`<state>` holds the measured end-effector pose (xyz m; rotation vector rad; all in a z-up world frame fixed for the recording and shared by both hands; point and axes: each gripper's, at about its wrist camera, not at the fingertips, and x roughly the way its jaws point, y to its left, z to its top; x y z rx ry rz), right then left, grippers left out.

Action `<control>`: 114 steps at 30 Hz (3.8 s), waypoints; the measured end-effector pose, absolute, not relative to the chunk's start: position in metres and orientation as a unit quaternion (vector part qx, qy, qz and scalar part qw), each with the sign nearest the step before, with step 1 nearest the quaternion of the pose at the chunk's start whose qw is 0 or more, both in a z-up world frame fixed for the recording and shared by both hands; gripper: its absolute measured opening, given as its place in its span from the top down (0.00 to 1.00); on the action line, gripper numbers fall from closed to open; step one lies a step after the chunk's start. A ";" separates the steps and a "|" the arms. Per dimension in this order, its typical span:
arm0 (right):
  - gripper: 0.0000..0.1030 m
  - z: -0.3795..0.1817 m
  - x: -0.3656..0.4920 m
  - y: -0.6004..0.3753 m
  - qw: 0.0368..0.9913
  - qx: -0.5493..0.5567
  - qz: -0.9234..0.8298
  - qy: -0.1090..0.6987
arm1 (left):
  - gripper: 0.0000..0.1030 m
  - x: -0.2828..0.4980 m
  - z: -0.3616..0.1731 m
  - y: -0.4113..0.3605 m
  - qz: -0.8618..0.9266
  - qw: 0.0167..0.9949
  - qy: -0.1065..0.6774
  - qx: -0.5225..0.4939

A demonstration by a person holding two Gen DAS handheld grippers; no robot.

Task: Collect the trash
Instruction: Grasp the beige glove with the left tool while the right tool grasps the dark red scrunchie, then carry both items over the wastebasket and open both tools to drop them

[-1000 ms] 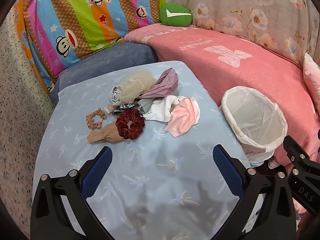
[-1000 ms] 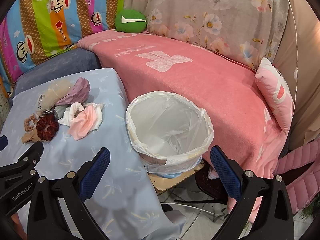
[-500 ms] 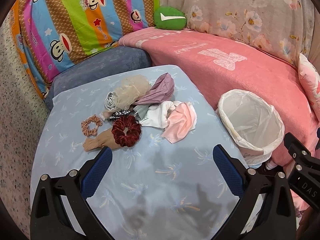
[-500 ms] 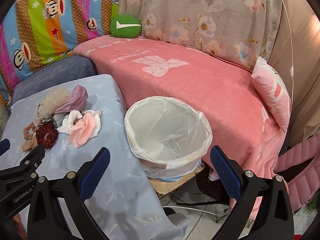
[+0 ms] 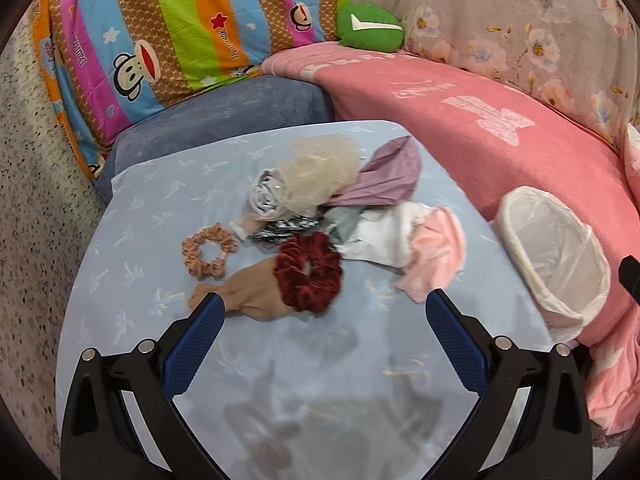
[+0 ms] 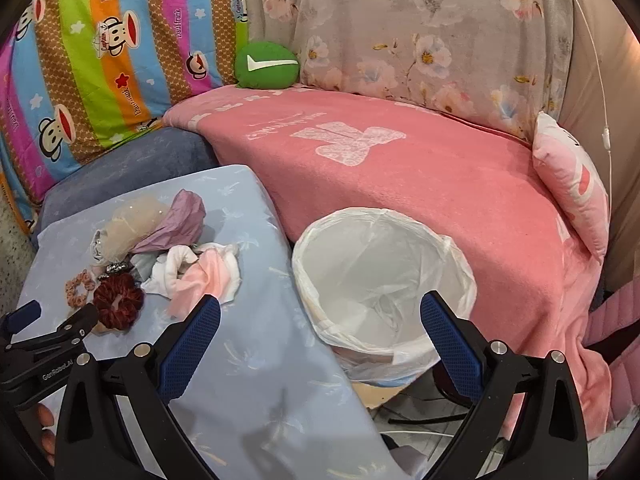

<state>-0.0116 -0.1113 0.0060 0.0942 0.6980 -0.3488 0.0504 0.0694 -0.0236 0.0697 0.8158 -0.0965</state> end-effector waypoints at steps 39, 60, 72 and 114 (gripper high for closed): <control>0.70 -0.129 0.138 0.054 0.872 0.069 0.028 0.484 | 0.37 0.120 -0.110 0.168 -0.076 0.863 0.495 -0.066; 0.95 -0.058 0.102 0.028 0.909 0.090 0.035 0.406 | 0.87 0.108 -0.063 0.147 -0.130 0.877 0.456 -0.073; 0.95 0.012 0.068 -0.054 0.938 0.126 -0.028 0.320 | 0.87 0.101 -0.002 0.083 -0.188 0.898 0.396 -0.036; 0.63 0.010 0.012 -0.265 0.920 0.202 -0.193 0.276 | 0.26 0.104 0.012 -0.140 -0.293 0.876 0.378 0.053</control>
